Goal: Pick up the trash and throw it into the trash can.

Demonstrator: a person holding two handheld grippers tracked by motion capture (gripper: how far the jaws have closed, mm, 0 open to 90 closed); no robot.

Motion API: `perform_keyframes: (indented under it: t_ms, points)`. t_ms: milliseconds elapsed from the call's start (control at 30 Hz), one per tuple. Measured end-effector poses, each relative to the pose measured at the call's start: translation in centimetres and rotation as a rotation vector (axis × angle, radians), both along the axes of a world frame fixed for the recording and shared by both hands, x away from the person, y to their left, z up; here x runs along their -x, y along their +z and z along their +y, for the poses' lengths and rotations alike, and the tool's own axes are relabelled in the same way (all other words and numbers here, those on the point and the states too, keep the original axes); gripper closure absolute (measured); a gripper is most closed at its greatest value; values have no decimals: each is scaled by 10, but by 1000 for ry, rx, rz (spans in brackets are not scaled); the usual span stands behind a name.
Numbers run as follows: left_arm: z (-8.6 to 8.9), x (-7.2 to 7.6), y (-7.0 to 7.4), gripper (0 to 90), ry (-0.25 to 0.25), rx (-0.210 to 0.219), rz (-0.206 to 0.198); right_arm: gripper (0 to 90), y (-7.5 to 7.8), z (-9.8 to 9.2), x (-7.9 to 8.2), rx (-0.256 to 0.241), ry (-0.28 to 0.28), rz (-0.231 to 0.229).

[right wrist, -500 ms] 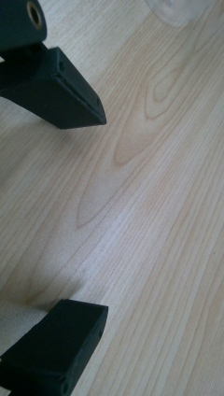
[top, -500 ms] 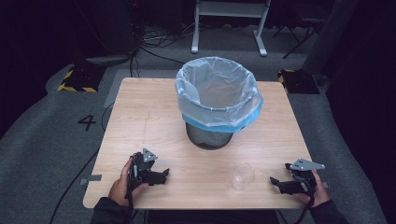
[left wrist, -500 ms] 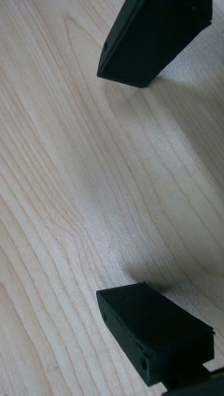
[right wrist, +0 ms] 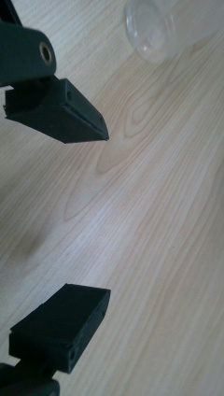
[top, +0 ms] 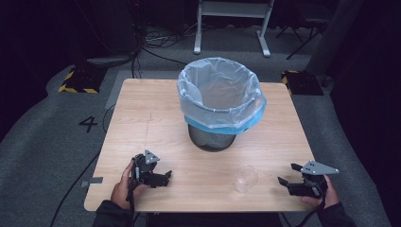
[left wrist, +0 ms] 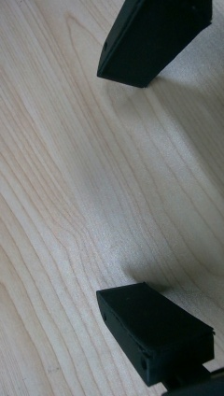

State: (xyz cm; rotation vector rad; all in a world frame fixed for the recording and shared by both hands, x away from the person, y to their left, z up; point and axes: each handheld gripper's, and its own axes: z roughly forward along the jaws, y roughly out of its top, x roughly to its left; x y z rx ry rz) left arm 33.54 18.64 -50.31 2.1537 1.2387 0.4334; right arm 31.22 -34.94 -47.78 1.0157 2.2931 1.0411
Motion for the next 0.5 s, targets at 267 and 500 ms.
perform_keyframes:
  t_ms: [267,500]
  points:
    - [0,0,0,0,4,1,-3,201,17,14,11,-21,102,-25]
    - [0,0,0,0,4,1,-2,202,28,24,20,-18,145,-60]
